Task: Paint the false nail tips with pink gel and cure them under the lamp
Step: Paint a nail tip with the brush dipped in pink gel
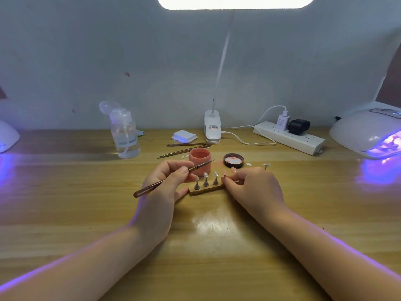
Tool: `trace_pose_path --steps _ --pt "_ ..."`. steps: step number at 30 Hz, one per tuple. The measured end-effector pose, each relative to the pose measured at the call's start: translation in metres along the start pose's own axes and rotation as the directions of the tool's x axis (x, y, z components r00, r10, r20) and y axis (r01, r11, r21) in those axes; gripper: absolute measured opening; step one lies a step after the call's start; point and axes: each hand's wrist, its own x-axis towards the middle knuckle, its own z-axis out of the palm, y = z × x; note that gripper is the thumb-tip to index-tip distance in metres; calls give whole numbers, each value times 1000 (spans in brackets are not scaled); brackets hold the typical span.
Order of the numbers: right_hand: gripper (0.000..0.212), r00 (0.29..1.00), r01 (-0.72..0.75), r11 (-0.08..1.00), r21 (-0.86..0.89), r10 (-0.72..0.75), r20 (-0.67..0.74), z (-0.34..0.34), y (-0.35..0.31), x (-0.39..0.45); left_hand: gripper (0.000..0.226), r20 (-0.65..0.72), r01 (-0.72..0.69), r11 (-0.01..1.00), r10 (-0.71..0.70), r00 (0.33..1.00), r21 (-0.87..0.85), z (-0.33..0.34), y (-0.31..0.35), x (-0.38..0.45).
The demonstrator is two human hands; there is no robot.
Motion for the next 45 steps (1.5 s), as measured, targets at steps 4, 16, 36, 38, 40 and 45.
trace_pose_path --steps 4,16,36,38,40,45 --pt "25 1000 6 999 -49 -5 23 0 -1 0 22 11 -4 1000 4 1000 -8 -1 -1 0" --pt "31 997 64 980 -188 -55 55 0 -4 0 12 51 -13 998 16 999 -68 0 -4 -1" --pt "33 988 149 975 -165 -139 68 6 -4 2 18 98 -9 1000 11 995 -20 1 -4 -3" --pt "33 987 154 973 -174 -143 73 6 -4 3 17 94 -7 1000 10 996 -24 1 -4 -3" --pt "31 985 167 970 -178 -155 80 6 -4 3 17 91 -4 1000 6 996 -24 2 -3 -4" --pt "30 976 213 964 -159 -205 67 5 -5 0 19 86 -9 1000 10 996 -21 3 -2 -4"
